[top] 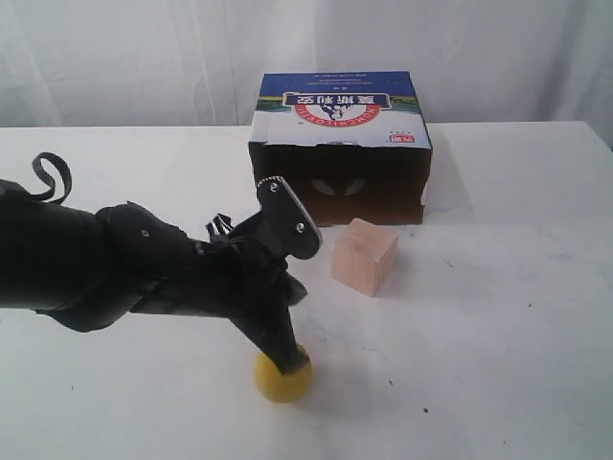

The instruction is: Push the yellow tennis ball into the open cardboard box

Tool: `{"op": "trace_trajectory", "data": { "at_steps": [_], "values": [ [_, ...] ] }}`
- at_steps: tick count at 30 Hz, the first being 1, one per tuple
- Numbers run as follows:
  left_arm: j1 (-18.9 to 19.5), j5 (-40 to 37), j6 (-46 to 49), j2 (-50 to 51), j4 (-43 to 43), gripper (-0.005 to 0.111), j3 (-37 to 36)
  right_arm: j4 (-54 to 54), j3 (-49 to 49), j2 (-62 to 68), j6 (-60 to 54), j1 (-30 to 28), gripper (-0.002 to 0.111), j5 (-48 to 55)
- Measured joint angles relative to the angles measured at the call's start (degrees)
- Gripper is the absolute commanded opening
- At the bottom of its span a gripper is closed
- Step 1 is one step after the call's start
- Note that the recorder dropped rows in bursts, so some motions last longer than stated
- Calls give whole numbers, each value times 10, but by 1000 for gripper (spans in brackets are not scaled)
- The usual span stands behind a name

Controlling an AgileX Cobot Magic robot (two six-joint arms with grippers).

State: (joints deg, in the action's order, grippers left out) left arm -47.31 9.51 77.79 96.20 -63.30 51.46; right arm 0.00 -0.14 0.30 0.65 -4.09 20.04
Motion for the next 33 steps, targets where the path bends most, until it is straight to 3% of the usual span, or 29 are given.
{"op": "trace_trajectory", "data": {
  "at_steps": [3,7,12,15,17,23,33],
  "values": [
    [1,84,-65,6,40,0,-4,0,0,0,0,0,0,0],
    [1,170,-275,5,168,0,-58,0,0,0,2,0,0,0],
    [-24,370,-612,-38,317,0,-240,0,0,0,5,0,0,0],
    [-34,485,-752,-75,395,0,-345,0,0,0,6,0,0,0],
    [-34,513,-805,-85,458,0,-386,0,0,0,6,0,0,0],
    [-35,513,-849,-82,622,0,-406,0,0,0,6,0,0,0],
    [-35,457,-855,-19,710,0,-297,0,0,0,6,0,0,4]
  ]
}}
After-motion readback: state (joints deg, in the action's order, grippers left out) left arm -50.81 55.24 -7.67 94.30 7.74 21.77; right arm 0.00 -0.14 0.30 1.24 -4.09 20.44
